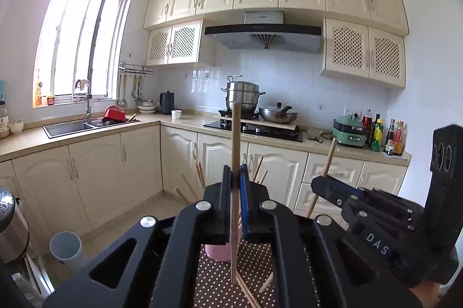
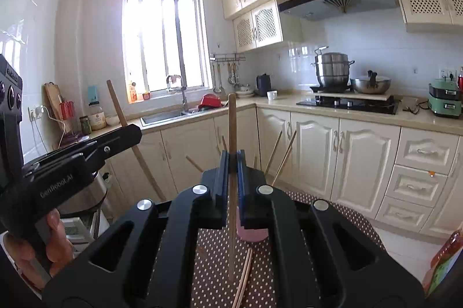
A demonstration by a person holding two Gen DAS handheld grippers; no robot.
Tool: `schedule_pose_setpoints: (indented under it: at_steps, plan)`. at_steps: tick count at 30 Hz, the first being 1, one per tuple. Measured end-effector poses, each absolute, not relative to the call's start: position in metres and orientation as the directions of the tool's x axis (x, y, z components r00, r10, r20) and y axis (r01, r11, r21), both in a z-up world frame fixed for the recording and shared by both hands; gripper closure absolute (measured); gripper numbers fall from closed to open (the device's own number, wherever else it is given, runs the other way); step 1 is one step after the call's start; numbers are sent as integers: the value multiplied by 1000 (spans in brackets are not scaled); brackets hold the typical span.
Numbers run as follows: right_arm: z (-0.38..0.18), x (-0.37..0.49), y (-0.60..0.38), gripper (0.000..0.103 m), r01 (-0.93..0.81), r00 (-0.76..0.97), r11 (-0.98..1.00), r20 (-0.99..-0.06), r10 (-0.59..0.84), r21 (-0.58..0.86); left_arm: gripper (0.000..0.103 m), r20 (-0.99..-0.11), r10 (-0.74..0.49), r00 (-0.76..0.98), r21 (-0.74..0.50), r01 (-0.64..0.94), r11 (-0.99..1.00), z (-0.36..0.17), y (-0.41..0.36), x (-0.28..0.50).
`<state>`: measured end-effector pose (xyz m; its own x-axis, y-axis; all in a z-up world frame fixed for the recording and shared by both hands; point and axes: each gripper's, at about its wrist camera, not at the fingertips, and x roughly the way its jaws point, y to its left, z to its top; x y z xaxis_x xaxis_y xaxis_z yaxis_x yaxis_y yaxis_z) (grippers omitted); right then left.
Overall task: Organize utensils
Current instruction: 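Lift both held chopsticks upright and carry them above the pink cup, then open the left tool over the cup while the right tool releases its chopstick inside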
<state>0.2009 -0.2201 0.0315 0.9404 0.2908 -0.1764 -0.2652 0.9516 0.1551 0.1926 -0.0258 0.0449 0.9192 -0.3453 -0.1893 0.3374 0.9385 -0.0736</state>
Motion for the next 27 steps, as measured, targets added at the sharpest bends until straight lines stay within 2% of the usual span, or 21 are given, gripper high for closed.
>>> schedule_pose_setpoints:
  at_steps: [5, 21, 27]
  plan:
    - [38, 212, -221, 97, -246, 955, 959, -135, 264, 139, 97, -140, -337, 931, -86, 327, 941, 54, -30, 212]
    - [44, 268, -225, 97, -182, 982, 979, -34, 186, 90, 97, -111, -276, 955, -136, 261, 956, 38, -45, 299]
    - [42, 283, -223, 97, -190, 981, 977, -19, 193, 98, 97, -118, -270, 956, -117, 256, 959, 23, -51, 318]
